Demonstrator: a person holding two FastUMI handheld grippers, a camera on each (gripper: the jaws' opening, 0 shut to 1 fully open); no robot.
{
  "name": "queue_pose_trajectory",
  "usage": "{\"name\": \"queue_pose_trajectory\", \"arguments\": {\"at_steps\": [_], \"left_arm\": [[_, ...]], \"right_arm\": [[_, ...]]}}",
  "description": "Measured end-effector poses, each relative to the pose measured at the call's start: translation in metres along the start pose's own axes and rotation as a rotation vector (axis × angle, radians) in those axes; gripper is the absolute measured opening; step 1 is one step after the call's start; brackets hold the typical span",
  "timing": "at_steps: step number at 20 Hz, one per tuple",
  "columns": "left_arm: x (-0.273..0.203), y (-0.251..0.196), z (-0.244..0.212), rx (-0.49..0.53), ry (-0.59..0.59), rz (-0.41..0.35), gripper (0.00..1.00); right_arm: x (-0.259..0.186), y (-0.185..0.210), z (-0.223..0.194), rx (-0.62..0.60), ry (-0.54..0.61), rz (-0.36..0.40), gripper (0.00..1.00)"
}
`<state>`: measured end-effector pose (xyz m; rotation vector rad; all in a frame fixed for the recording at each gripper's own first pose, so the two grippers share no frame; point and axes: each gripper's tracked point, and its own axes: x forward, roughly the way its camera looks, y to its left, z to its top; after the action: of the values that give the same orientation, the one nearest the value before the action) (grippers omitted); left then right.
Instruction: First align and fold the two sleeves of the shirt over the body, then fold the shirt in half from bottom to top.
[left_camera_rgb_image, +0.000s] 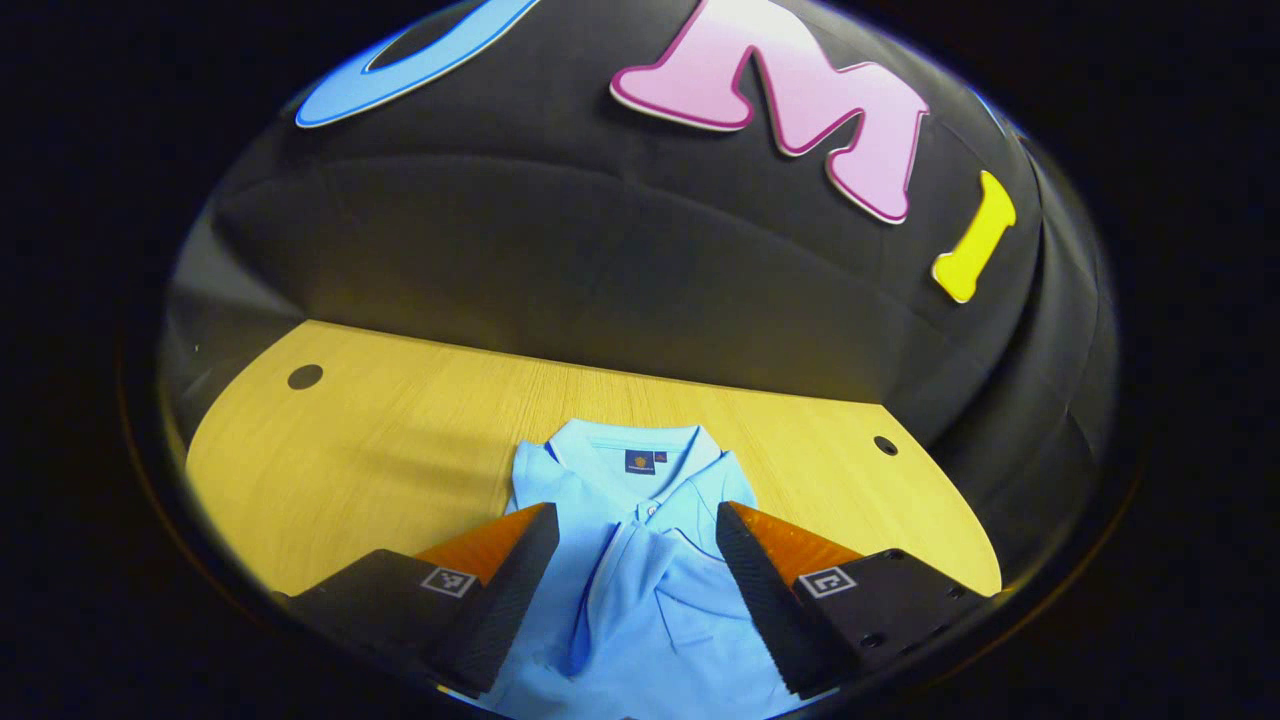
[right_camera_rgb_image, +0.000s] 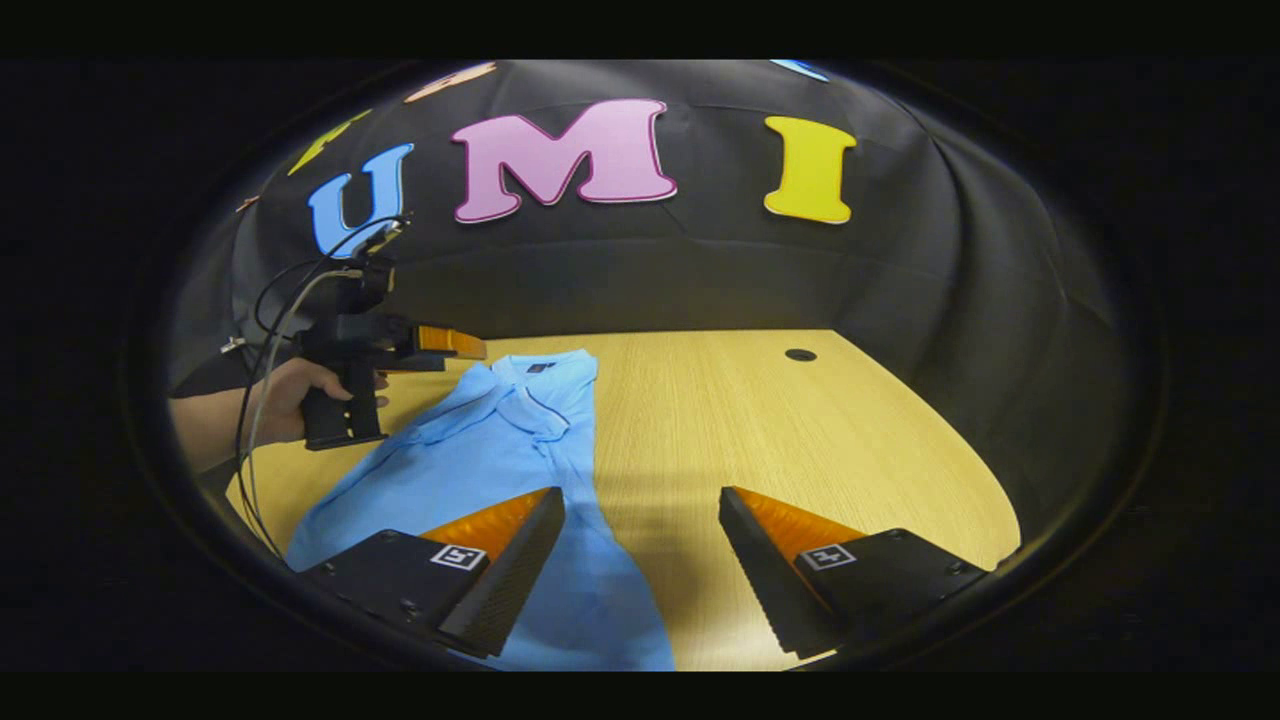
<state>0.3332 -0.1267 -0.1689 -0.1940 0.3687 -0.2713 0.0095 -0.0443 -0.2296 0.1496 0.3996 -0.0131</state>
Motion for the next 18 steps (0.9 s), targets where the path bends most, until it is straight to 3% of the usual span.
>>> {"name": "queue_pose_trajectory", "arguments": {"at_steps": [1,3,4,5,10,13,18], "left_arm": [[-0.020,0.003,0.001,0.019,-0.009,0.011,0.99],[-0.068,0.012,-0.007,0.066,-0.014,0.038,0.97],[-0.095,0.016,-0.010,0.090,-0.026,0.050,0.92],[-0.123,0.018,-0.013,0.110,-0.034,0.058,0.97],[-0.242,0.020,-0.060,0.171,0.004,0.027,0.97],[-0.281,0.026,-0.109,0.158,0.069,0.034,0.97],[-0.301,0.039,-0.195,0.152,0.204,0.087,0.97]], "right_arm": [[-0.009,0.004,0.003,0.019,-0.004,0.004,0.94],[-0.026,0.008,0.004,0.024,-0.003,0.004,0.98],[-0.034,0.011,0.004,0.018,-0.001,0.005,0.98],[-0.042,0.013,0.003,0.013,0.003,0.007,0.98],[-0.077,0.021,-0.036,-0.019,0.086,0.019,0.98],[-0.094,0.019,-0.061,-0.036,0.139,0.009,0.98],[-0.097,0.020,-0.106,-0.047,0.238,0.004,0.98]]}}
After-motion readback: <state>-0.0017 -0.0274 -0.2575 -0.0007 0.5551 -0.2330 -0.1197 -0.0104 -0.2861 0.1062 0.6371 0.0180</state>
